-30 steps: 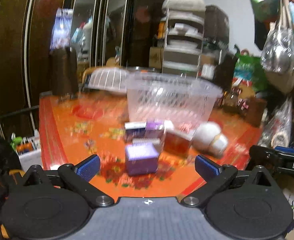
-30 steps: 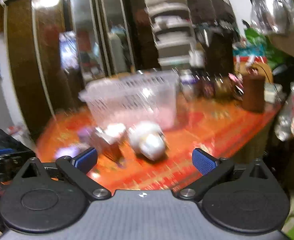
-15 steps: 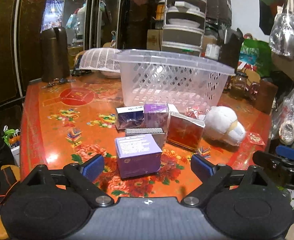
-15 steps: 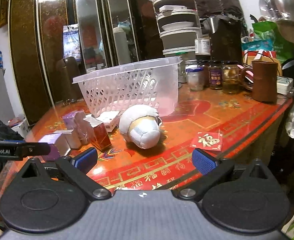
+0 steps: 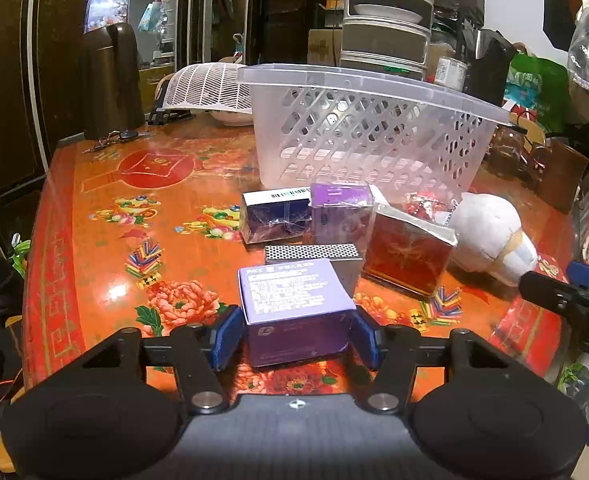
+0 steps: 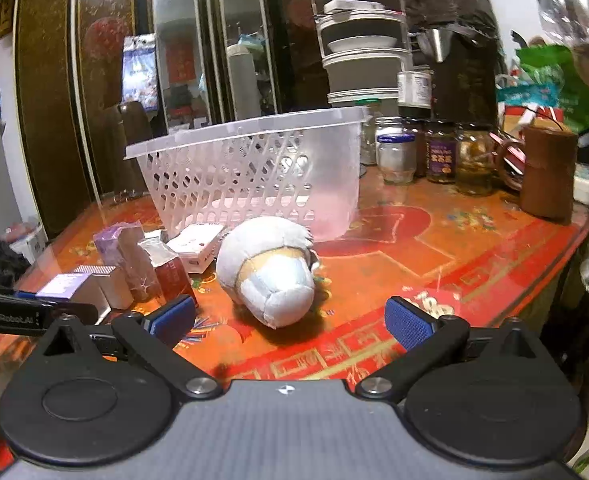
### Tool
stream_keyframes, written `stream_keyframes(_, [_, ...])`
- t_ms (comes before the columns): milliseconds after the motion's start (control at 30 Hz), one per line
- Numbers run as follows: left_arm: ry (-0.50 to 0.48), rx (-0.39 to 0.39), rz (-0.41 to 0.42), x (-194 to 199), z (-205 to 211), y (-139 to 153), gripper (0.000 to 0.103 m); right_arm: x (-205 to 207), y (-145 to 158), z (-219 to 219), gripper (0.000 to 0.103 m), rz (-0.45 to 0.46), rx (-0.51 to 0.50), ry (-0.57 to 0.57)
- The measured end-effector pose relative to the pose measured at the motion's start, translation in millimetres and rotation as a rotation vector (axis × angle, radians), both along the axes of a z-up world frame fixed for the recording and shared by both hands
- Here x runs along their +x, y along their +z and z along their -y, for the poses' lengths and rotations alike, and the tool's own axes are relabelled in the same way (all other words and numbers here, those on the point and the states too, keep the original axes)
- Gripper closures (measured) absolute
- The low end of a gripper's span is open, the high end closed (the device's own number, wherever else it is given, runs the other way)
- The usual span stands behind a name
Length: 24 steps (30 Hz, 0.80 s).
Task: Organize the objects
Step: 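Close the left tool on the lavender box while the right tool grasps the plush toy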
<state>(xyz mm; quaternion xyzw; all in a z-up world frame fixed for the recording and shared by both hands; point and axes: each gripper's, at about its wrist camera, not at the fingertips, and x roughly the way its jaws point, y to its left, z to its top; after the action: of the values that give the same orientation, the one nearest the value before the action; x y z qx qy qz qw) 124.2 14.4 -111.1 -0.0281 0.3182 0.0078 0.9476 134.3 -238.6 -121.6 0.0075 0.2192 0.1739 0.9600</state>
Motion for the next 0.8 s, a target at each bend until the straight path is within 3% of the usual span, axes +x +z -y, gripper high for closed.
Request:
stream_keyframes(133, [-0.007, -0.019, 0.006, 2, -6, -1, 0.042, 16, 0, -10, 0.000, 0.013, -0.067, 0.003])
stream_keyframes(233, [-0.014, -0.020, 0.009, 3, -7, -1, 0.042, 30, 1, -13, 0.006, 0.006, -0.077, -0.001])
stream_keyframes(500, [-0.019, -0.001, 0.017, 5, -8, -3, 0.041, 42, 4, -22, 0.008, -0.004, -0.113, 0.027])
stream_keyframes(567, [-0.018, 0.003, 0.010, 7, -8, -4, 0.041, 45, 3, -26, 0.011, -0.012, -0.128, 0.043])
stream_keyframes(700, [-0.020, 0.003, 0.005, 8, -9, -4, 0.035, 54, 1, -30, 0.028, -0.029, -0.140, 0.039])
stream_keyframes(800, [-0.019, -0.001, -0.002, 9, -10, -5, 0.034, 56, 0, -33, 0.032, -0.032, -0.159, 0.051])
